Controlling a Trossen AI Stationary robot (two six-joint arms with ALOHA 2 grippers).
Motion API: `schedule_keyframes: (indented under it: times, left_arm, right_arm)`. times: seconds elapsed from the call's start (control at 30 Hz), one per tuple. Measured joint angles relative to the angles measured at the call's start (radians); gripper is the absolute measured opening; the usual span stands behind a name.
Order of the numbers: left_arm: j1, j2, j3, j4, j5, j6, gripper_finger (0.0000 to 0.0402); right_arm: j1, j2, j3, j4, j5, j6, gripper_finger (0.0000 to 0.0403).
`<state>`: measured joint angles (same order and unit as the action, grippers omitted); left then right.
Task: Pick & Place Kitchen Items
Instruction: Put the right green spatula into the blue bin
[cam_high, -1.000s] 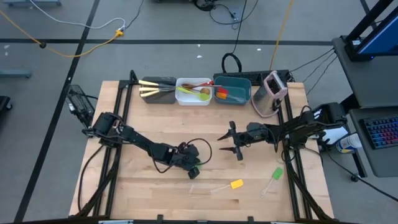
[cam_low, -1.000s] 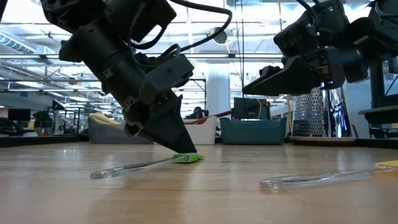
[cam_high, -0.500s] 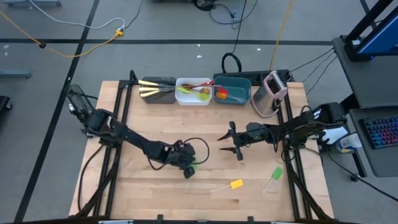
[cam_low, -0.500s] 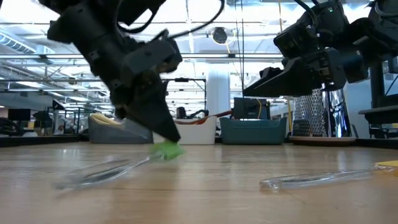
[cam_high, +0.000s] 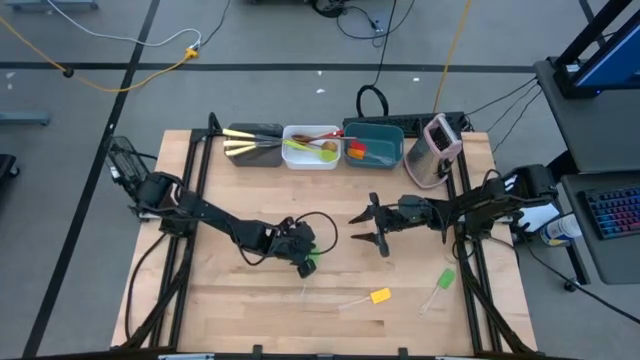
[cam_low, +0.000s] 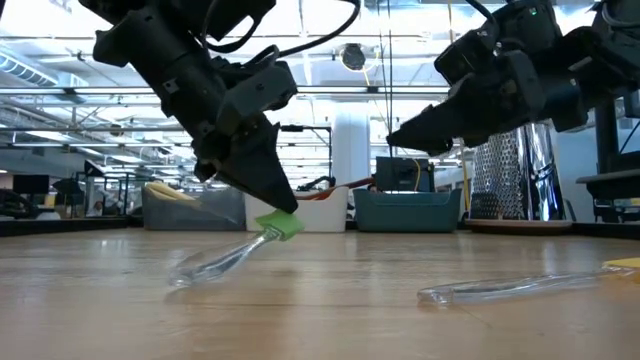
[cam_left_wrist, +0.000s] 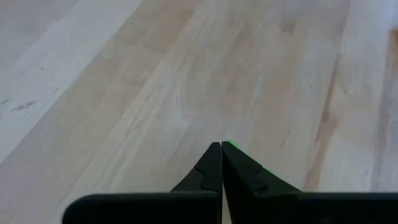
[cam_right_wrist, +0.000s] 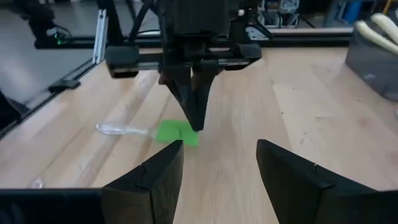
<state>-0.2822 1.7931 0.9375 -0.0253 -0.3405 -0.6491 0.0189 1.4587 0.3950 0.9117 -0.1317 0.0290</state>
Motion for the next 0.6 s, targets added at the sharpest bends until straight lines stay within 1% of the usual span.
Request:
schedule_keyframes:
  times: [0.1, 0.17, 0.3, 0.4, 0.43, 0.5, 0.57, 0.6]
  left_arm:
    - [0.003, 0.000, 0.000, -0.002, -0.002, 0.003, 0.0002]
    - [0.002, 0.000, 0.000, 0.013, -0.006, 0.028, 0.0002]
    - [0.002, -0.001, 0.000, 0.039, -0.009, 0.046, 0.0002]
    - [0.002, -0.001, 0.000, 0.042, -0.009, 0.068, 0.0001]
    - [0.002, -0.001, 0.000, 0.042, -0.010, 0.072, 0.0001]
    - [0.002, -0.001, 0.000, 0.046, -0.010, 0.072, 0.0002]
    - [0.002, -0.001, 0.000, 0.051, -0.010, 0.083, 0.0001]
    - [0.002, -0.001, 0.001, 0.053, -0.010, 0.091, 0.0001]
  right_arm:
    - [-0.008, 0.042, 0.000, 0.011, 0.000, 0.061, 0.0196]
    - [-0.014, 0.084, 0.003, 0.053, -0.001, 0.112, 0.0196]
    - [-0.019, 0.198, 0.069, 0.064, 0.000, 0.207, 0.0196]
    - [-0.018, 0.310, 0.147, 0.063, -0.006, 0.269, 0.0196]
    - [-0.018, 0.343, 0.169, 0.050, -0.030, 0.290, 0.0196]
    - [-0.025, 0.409, 0.215, 0.031, -0.115, 0.316, 0.0196]
    - [-0.029, 0.469, 0.256, 0.039, -0.207, 0.345, 0.0196]
    - [-0.029, 0.495, 0.280, 0.052, -0.237, 0.353, 0.0196]
